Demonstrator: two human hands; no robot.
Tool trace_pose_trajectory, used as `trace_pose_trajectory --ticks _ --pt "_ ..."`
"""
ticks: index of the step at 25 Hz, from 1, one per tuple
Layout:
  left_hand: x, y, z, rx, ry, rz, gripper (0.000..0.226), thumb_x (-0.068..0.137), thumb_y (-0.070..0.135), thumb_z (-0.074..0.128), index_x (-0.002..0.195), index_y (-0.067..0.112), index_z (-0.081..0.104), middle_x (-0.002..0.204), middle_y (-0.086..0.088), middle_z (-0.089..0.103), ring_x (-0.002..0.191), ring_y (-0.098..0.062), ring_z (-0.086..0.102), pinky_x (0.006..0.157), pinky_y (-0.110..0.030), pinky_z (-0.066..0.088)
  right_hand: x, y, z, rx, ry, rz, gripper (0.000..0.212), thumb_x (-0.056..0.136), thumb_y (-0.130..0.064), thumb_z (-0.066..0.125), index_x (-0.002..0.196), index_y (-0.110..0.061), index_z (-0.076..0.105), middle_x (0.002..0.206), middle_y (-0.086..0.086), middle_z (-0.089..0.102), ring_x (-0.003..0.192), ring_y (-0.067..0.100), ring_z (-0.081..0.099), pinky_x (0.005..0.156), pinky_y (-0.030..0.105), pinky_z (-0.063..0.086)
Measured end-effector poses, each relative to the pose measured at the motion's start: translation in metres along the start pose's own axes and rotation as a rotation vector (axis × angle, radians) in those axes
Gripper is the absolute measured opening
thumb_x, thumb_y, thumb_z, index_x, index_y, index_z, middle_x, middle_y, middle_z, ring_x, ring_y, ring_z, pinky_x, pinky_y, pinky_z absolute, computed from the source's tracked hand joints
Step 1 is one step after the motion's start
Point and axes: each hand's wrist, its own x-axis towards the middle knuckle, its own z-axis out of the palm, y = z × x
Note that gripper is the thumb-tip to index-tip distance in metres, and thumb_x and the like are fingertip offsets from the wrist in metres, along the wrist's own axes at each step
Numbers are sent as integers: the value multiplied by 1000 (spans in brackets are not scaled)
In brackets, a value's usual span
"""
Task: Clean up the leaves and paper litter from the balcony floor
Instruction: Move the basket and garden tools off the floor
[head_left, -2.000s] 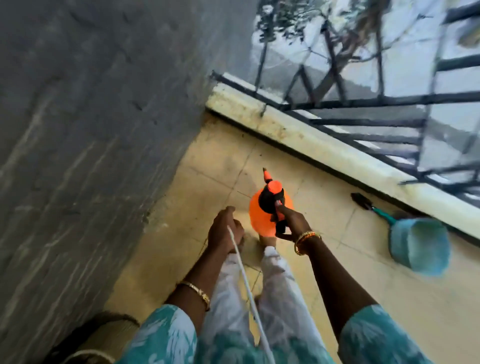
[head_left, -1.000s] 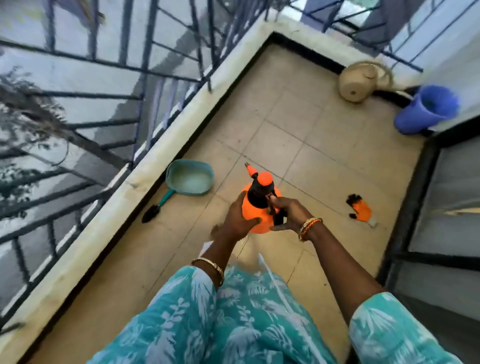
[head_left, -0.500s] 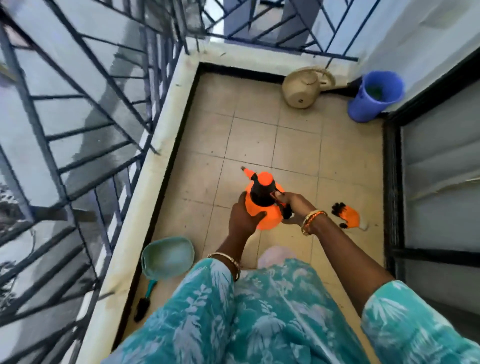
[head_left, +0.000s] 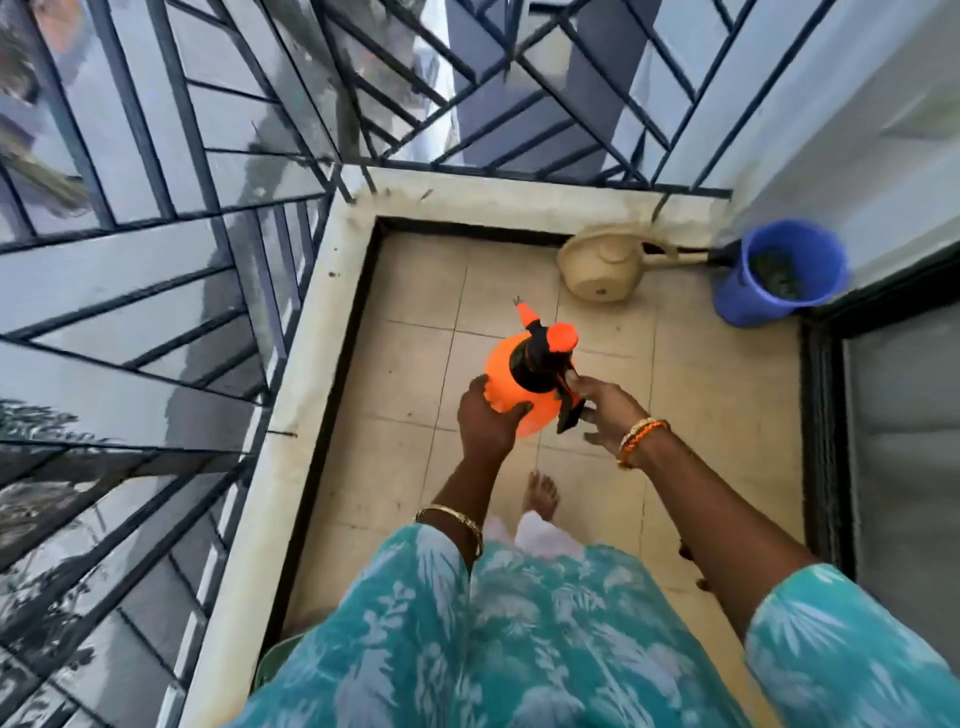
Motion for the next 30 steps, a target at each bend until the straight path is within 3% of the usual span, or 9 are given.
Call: trace_pose_trajectory --ticks 4,6,8,11,16,19,22,26,30 --pt "90 65 33 0 53 -12 106 45 58 66 135 5 48 128 -19 58 114 -34 58 95 -44 48 67 -85 -21 111 -29 -21 18 93 -36 51 86 -20 57 98 2 59 92 17 54 74 33 43" --pt "136 95 48 -85 35 -80 93 57 38 80 137 6 47 130 -18 56 116 -32 58 96 -35 46 107 -119 -27 126 -23 -35 18 93 -33 52 82 -21 57 86 1 58 86 16 55 71 31 45" --pt "188 111 63 -180 34 -144 73 72 8 80 137 5 48 131 -18 56 116 -31 58 88 -22 44 153 -149 -33 154 -31 -47 12 94 -29 52 86 -23 59 85 0 60 84 14 56 72 29 47" --pt "284 122 88 -274 96 -238 60 77 -4 73 133 -1 52 127 -18 58 106 -25 59 67 -4 39 247 -193 -40 199 -41 -17 14 95 -20 48 92 -26 60 82 -6 64 79 8 58 66 23 48" --pt "443 93 138 -451 120 -408 56 83 -3 69 135 8 50 129 -12 52 98 -22 55 75 -34 49 418 -216 -43 138 -54 19 16 96 -16 47 90 -27 57 81 -3 60 82 6 54 67 18 43" --pt "517 64 164 -544 59 -498 51 91 -1 60 137 15 49 138 -11 47 101 -21 52 68 -36 52 505 -206 -45 98 -28 13 15 95 -16 49 94 -29 57 84 -1 58 79 7 53 66 19 43" --pt "570 34 185 -602 12 -589 47 93 -4 54 136 17 49 140 -15 46 103 -22 49 75 -43 53 572 -190 -48 108 -5 33 11 94 -21 54 96 -31 56 87 3 56 83 11 52 69 22 43" --pt "604 18 206 -496 -50 -628 52 94 -6 50 141 15 44 142 -14 45 106 -24 53 84 -41 48 620 -178 -59 125 12 56 10 94 -21 54 100 -28 53 88 1 57 92 15 51 67 21 44" --pt "618 18 221 -397 -46 -594 58 91 -2 59 144 10 40 139 -19 45 100 -24 54 75 -36 51 637 -180 -69 250 -5 111 17 92 -13 52 104 -26 54 88 -5 59 87 10 54 72 20 42"
